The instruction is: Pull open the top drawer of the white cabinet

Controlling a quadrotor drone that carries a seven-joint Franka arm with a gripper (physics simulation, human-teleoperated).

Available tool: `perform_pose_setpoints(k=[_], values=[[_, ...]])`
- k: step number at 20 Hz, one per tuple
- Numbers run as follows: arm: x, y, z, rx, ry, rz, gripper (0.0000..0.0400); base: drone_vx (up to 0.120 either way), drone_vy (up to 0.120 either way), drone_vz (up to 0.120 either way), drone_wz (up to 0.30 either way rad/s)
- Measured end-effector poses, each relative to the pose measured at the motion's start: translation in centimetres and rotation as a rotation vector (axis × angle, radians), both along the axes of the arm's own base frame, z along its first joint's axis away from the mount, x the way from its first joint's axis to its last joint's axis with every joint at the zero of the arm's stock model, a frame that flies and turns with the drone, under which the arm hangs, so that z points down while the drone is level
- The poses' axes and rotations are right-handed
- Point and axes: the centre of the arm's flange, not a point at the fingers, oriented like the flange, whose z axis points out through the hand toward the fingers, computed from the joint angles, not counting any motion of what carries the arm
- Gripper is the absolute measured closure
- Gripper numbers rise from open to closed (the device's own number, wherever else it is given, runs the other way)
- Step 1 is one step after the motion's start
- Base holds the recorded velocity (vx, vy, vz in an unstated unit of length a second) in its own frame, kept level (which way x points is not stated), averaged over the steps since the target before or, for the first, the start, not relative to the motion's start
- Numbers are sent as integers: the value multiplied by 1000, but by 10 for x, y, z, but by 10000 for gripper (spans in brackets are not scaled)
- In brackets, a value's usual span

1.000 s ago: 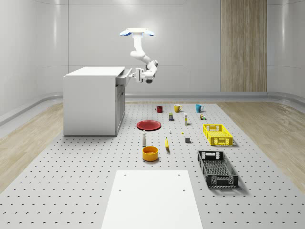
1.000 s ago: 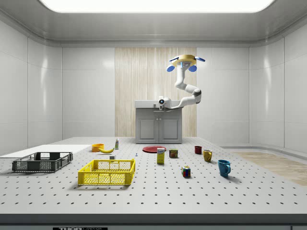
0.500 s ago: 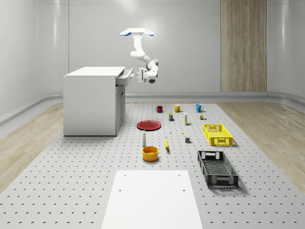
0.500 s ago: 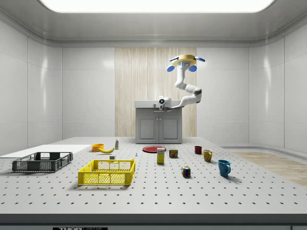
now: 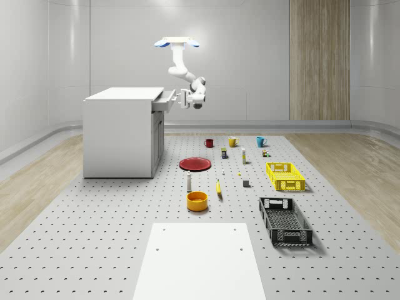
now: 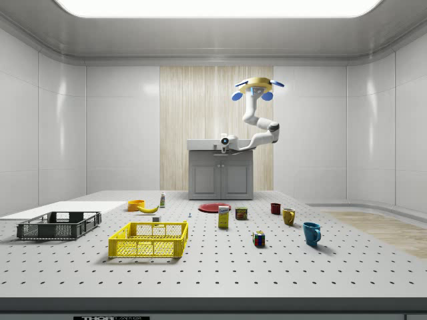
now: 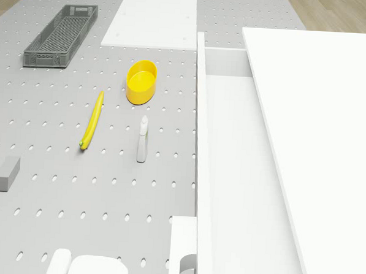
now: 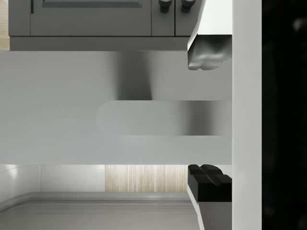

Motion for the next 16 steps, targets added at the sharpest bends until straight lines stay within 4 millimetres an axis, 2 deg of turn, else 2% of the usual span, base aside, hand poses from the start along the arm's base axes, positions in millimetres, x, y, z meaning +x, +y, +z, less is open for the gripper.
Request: perform_pose_setpoints(k=[16], values=[[0,-1,1,0,0,0,95,0,0,0,0]])
